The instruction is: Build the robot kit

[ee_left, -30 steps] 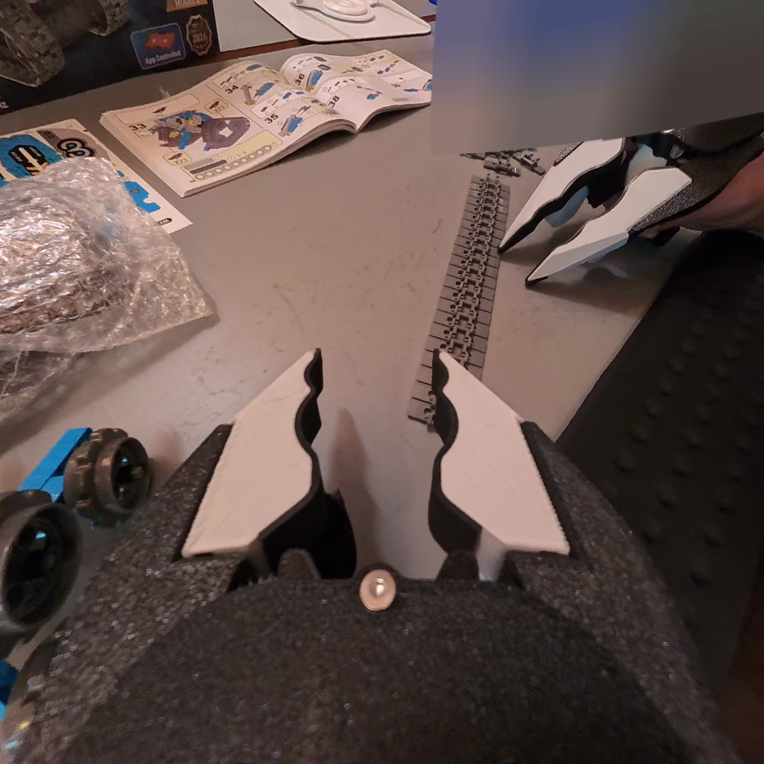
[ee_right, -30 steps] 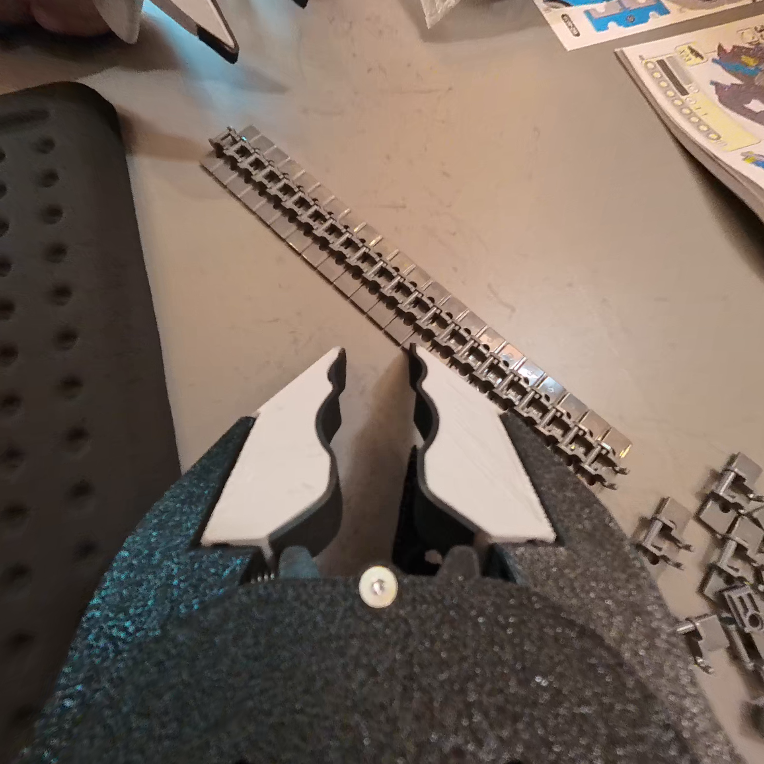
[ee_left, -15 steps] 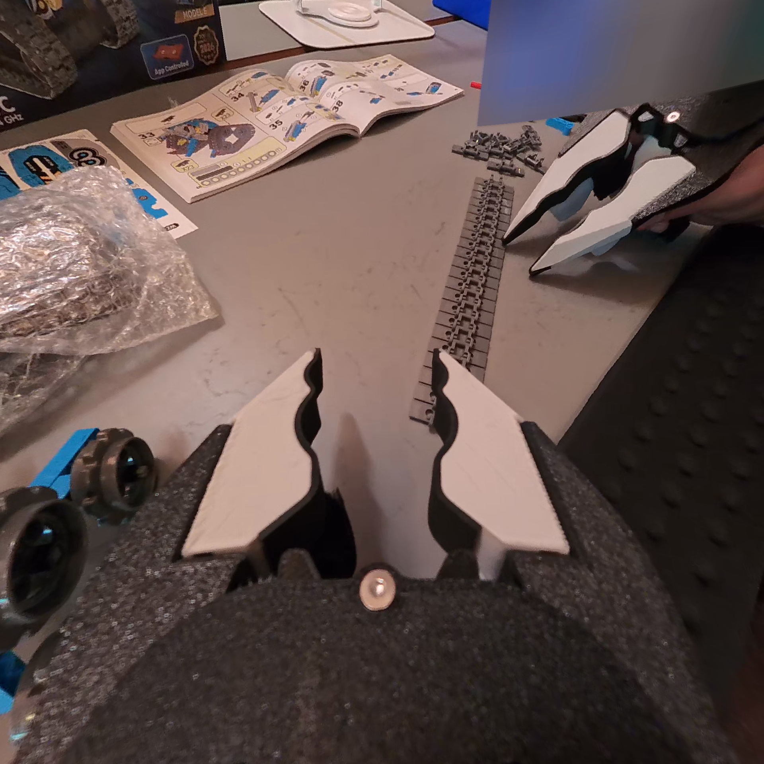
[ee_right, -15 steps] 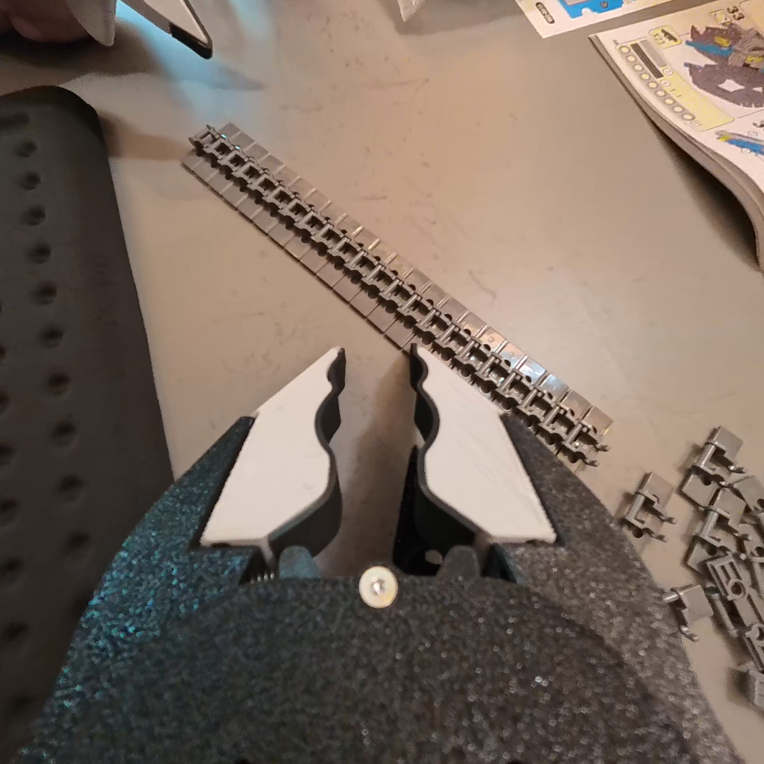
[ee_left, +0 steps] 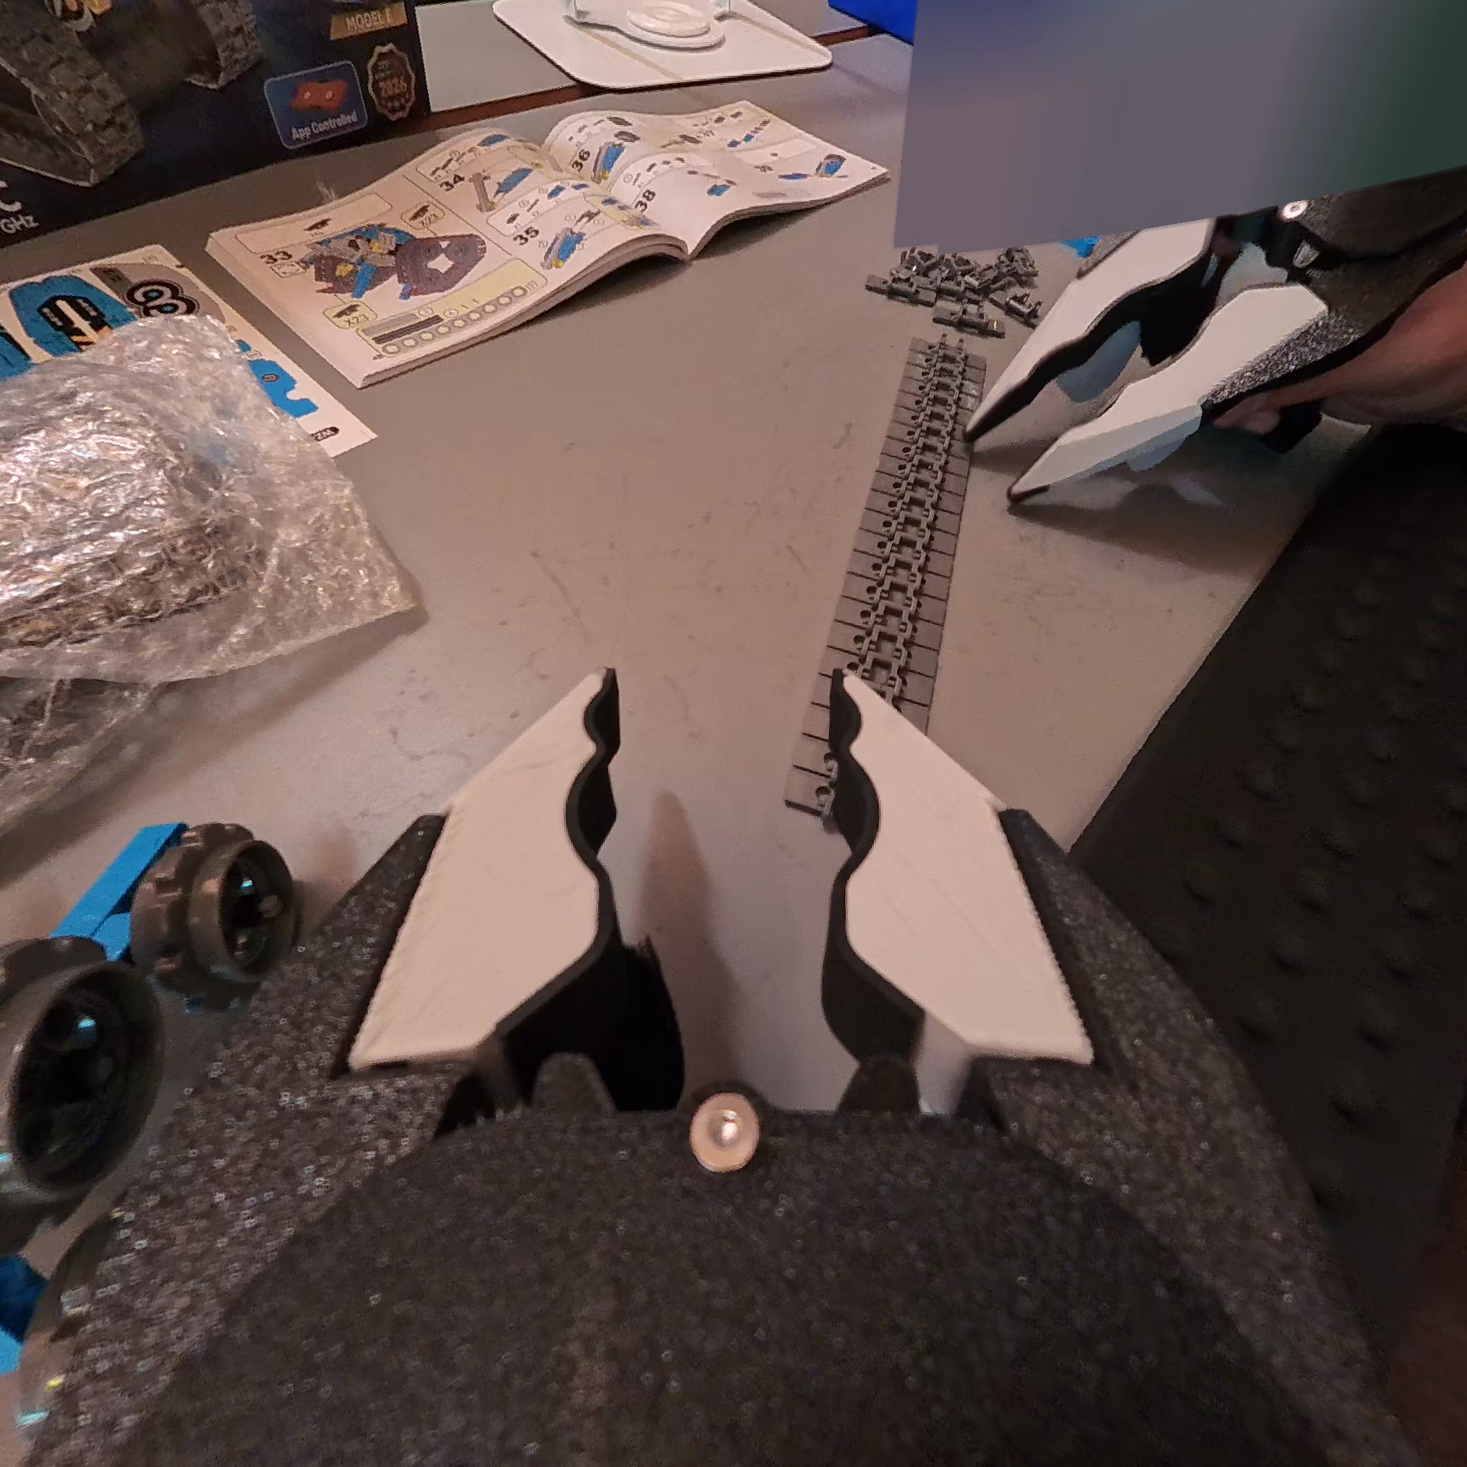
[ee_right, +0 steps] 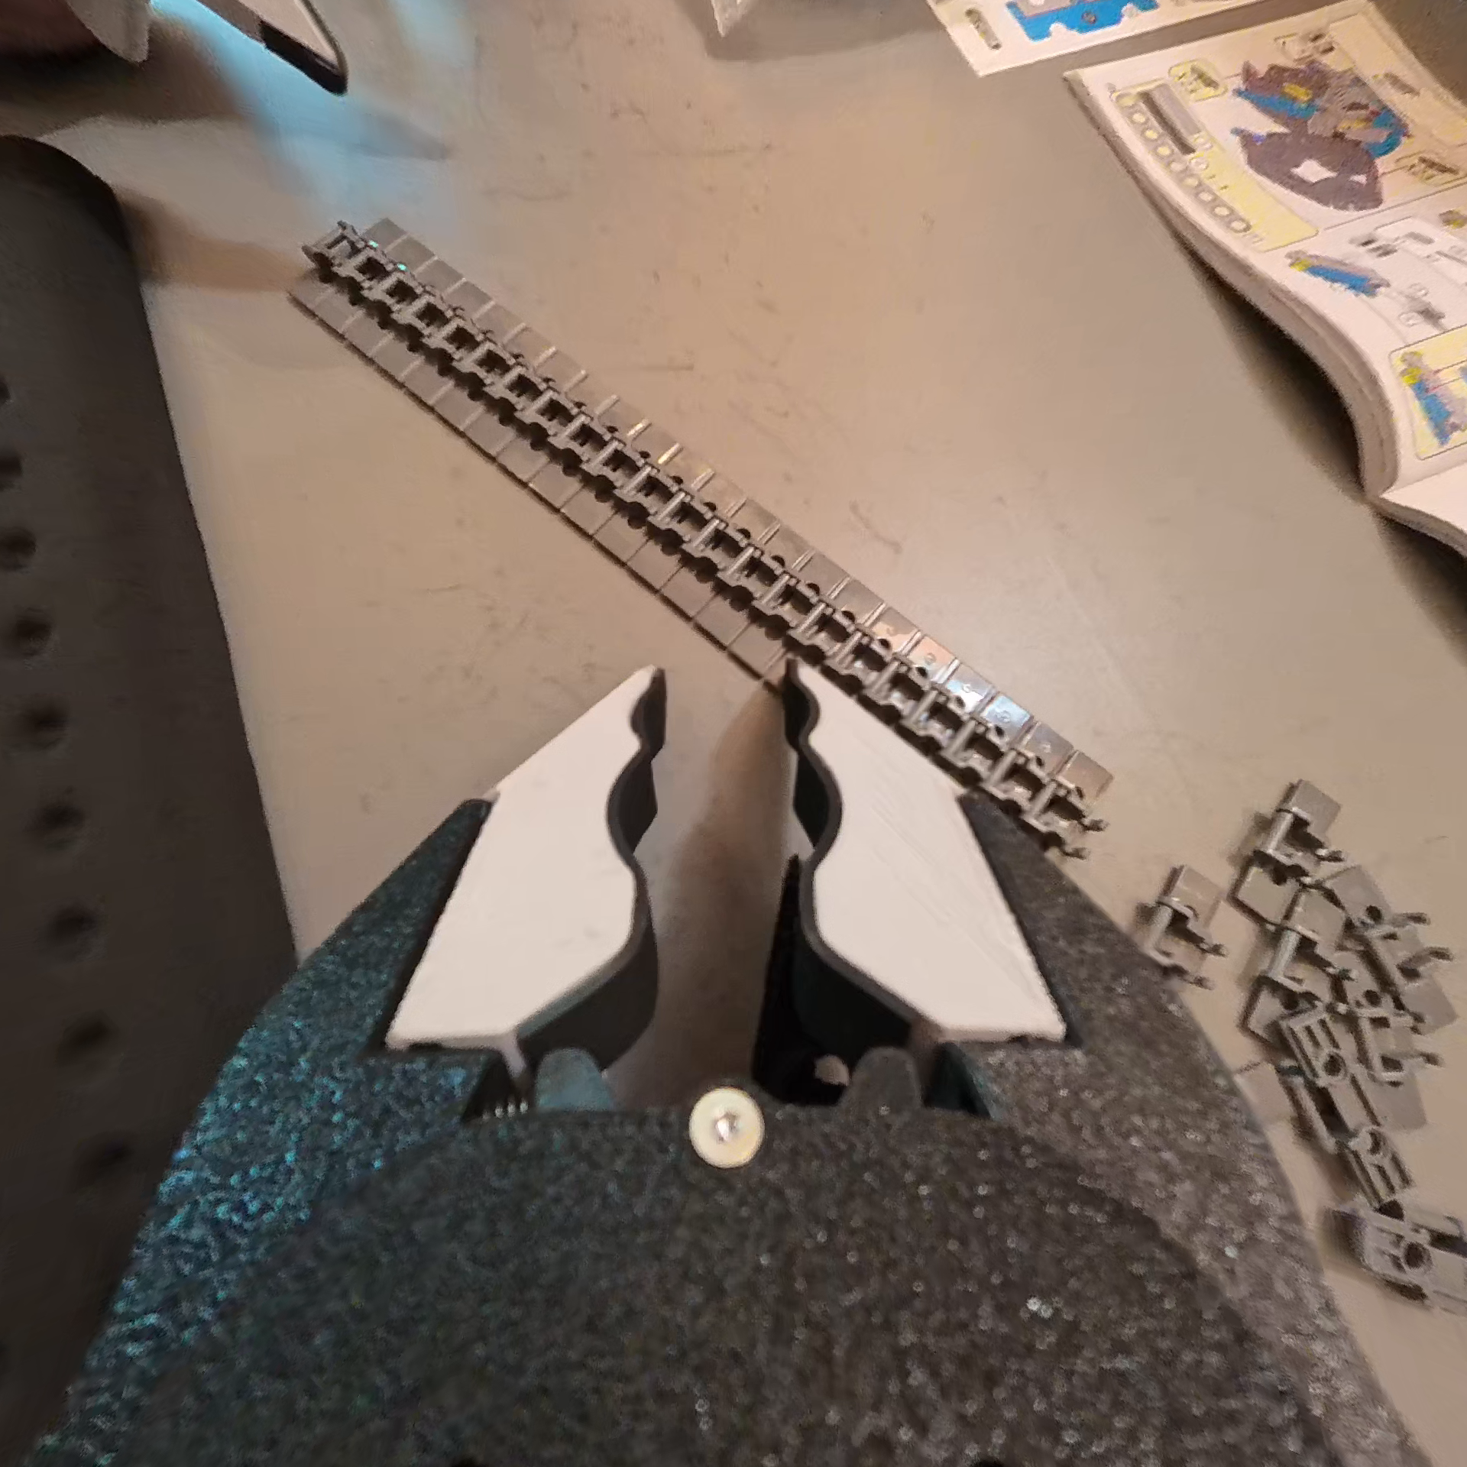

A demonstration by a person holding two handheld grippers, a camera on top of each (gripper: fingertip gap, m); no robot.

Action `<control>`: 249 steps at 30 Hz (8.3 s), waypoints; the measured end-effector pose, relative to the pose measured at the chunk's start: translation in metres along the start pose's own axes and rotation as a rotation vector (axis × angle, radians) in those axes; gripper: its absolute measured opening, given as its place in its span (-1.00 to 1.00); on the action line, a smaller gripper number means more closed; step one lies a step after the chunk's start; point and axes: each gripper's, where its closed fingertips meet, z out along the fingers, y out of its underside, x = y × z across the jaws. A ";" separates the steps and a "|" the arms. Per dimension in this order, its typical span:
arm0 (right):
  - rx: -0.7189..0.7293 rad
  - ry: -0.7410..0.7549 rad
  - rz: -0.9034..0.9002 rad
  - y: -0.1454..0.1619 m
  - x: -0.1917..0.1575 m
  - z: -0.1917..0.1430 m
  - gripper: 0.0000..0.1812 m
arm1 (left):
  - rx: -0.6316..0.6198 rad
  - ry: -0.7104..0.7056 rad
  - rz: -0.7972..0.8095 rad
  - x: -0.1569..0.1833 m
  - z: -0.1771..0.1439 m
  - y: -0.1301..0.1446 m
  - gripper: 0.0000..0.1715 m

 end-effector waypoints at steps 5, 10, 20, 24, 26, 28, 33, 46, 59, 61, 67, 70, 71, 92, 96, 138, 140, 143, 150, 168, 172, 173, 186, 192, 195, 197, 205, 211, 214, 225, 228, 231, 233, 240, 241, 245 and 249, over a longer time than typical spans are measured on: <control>-0.009 0.017 0.035 0.007 0.009 -0.004 -0.67 | 0.001 0.000 0.003 0.000 0.000 0.000 -0.38; -0.013 0.018 0.032 0.007 0.009 -0.003 -0.66 | 0.000 0.000 0.002 0.000 0.000 0.000 -0.38; -0.012 0.038 0.075 0.011 0.016 -0.008 -0.68 | -0.001 0.002 -0.003 0.000 0.000 0.000 -0.38; -0.013 0.042 0.065 0.011 0.016 -0.008 -0.67 | -0.003 0.003 -0.003 0.000 0.000 0.000 -0.38; 0.005 0.063 0.066 0.009 0.021 -0.011 -0.67 | -0.002 0.004 -0.006 0.000 0.000 0.000 -0.38; 0.022 0.087 0.084 0.010 0.028 -0.017 -0.68 | 0.001 0.003 -0.005 0.000 0.000 0.000 -0.39; 0.025 0.057 0.125 0.012 0.028 -0.018 -0.66 | -0.005 0.005 -0.007 0.000 0.000 0.001 -0.38; -0.012 0.088 0.118 0.020 0.033 -0.017 -0.67 | -0.002 0.005 -0.009 0.000 0.000 0.000 -0.39; -0.011 0.142 0.147 0.024 0.047 -0.023 -0.66 | -0.002 0.004 -0.005 0.000 0.000 0.000 -0.38; -0.024 0.142 0.148 0.026 0.047 -0.021 -0.66 | -0.006 0.004 -0.004 0.000 0.000 0.001 -0.38; -0.024 0.146 0.146 0.026 0.047 -0.021 -0.66 | -0.006 0.004 -0.004 0.000 0.001 0.001 -0.38; 0.000 0.187 0.146 0.023 0.055 -0.028 -0.66 | -0.002 0.004 -0.005 0.000 0.000 0.000 -0.39; 0.005 0.186 0.151 0.023 0.056 -0.029 -0.68 | 0.000 0.003 -0.004 0.000 0.000 0.000 -0.39; -0.062 -0.209 -0.248 0.018 0.074 -0.033 -0.72 | -0.057 0.119 0.016 0.014 0.011 0.004 -0.39; -0.136 -0.328 -0.312 0.026 0.077 -0.024 -0.74 | -0.044 0.259 0.074 0.039 0.011 0.000 -0.42; 0.112 0.044 -0.362 -0.004 0.097 -0.054 -0.69 | -0.279 0.928 -0.053 0.099 0.151 -0.072 -0.97; 0.028 0.000 -0.252 0.015 0.119 -0.050 -0.70 | -0.268 0.923 -0.063 0.098 0.151 -0.073 -0.97; -0.064 -0.084 -0.215 0.031 0.135 -0.039 -0.71 | -0.271 0.908 -0.069 0.097 0.153 -0.072 -0.97; -0.132 -0.260 -0.328 0.031 0.130 -0.019 -0.75 | -0.322 0.831 -0.105 0.093 0.167 -0.066 -0.97; -0.029 -0.327 -0.346 -0.002 0.074 -0.032 -0.84 | -0.362 0.784 -0.144 0.087 0.176 -0.063 -0.97; -0.038 -0.041 -0.521 -0.004 0.068 -0.026 -0.84 | -0.364 0.779 -0.148 0.087 0.177 -0.063 -0.97; -0.038 -0.024 -0.537 -0.002 0.064 -0.025 -0.84 | -0.364 0.777 -0.149 0.087 0.177 -0.062 -0.97; -0.010 0.033 -0.632 0.002 0.062 -0.016 -0.84 | -0.375 0.763 -0.161 0.085 0.179 -0.061 -0.97; -0.017 0.038 -0.651 0.002 0.062 -0.016 -0.84 | -0.376 0.768 -0.169 0.085 0.179 -0.062 -0.97; -0.002 0.037 -0.672 0.000 0.059 -0.016 -0.84 | -0.378 0.767 -0.169 0.085 0.179 -0.061 -0.97; -0.002 0.039 -0.679 0.000 0.058 -0.015 -0.84 | -0.380 0.766 -0.170 0.085 0.179 -0.061 -0.97; -0.008 0.028 -0.678 0.000 0.058 -0.012 -0.84 | -0.381 0.762 -0.166 0.084 0.179 -0.060 -0.97; 0.045 -0.061 -0.549 -0.003 0.056 -0.015 -0.81 | -0.378 0.768 -0.166 0.085 0.178 -0.061 -0.97; 0.061 -0.100 -0.480 -0.005 0.058 -0.017 -0.72 | -0.377 0.770 -0.165 0.085 0.178 -0.061 -0.97; 0.064 -0.662 0.291 -0.018 0.057 -0.023 -0.66 | -0.357 0.789 -0.124 0.089 0.174 -0.061 -0.97; -0.003 -0.642 0.259 -0.008 0.055 -0.015 -0.68 | -0.356 0.788 -0.123 0.089 0.174 -0.061 -0.97; -0.023 -0.613 0.208 -0.005 0.053 -0.011 -0.83 | -0.357 0.784 -0.122 0.089 0.175 -0.061 -0.97; -0.028 -0.615 0.204 -0.005 0.052 -0.011 -0.86 | -0.352 0.779 -0.111 0.089 0.175 -0.061 -0.97; -0.047 -0.703 0.261 -0.001 0.050 -0.010 -0.88 | -0.355 0.766 -0.045 0.091 0.175 -0.058 -0.96; -0.049 -0.723 0.269 -0.001 0.050 -0.010 -0.88 | -0.354 0.771 -0.041 0.092 0.174 -0.058 -0.97; -0.074 -0.746 0.240 0.001 0.049 -0.010 -0.88 | -0.355 0.768 -0.009 0.093 0.175 -0.058 -0.97; -0.083 -0.752 0.239 0.002 0.050 -0.009 -0.88 | -0.356 0.755 0.029 0.092 0.179 -0.057 -0.98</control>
